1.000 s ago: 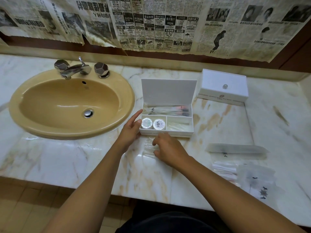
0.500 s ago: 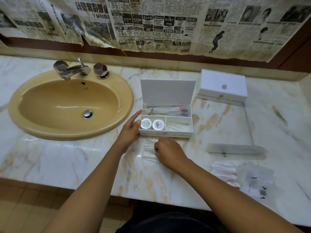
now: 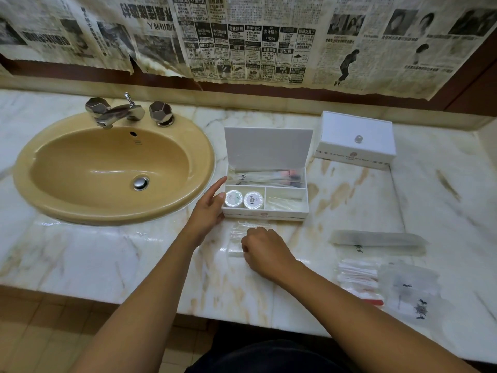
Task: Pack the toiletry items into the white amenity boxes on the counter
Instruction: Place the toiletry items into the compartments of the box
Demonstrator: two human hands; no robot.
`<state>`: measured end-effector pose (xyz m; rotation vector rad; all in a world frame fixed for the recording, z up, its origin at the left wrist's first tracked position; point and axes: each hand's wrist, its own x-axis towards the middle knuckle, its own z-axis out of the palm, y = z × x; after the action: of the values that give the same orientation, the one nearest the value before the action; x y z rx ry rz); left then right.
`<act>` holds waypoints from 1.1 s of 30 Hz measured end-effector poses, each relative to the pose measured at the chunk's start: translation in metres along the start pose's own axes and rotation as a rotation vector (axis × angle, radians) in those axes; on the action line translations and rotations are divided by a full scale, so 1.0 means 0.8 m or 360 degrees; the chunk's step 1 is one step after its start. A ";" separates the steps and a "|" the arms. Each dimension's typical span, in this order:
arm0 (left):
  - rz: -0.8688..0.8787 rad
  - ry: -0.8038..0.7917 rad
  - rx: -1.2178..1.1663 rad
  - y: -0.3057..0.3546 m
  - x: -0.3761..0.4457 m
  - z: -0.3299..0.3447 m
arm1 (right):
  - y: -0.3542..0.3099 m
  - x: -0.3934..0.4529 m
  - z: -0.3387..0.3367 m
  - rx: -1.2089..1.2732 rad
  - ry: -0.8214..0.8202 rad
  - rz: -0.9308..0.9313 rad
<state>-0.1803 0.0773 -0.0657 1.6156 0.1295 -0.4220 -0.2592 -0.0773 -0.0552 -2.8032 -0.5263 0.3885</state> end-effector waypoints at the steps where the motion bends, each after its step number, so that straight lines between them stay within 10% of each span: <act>1: 0.0002 -0.0001 0.0003 0.000 0.000 0.000 | 0.000 0.000 -0.002 0.0039 0.0020 0.0004; 14: 0.0001 -0.0025 0.0017 0.002 -0.002 -0.001 | 0.053 0.032 -0.100 0.0195 0.0562 0.0403; 33: 0.0007 -0.0018 0.0047 0.004 -0.003 -0.001 | 0.077 0.039 -0.088 0.0238 0.0159 0.0720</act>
<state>-0.1812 0.0785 -0.0614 1.6418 0.1117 -0.4312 -0.1900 -0.1354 -0.0150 -2.7572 0.1600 0.3532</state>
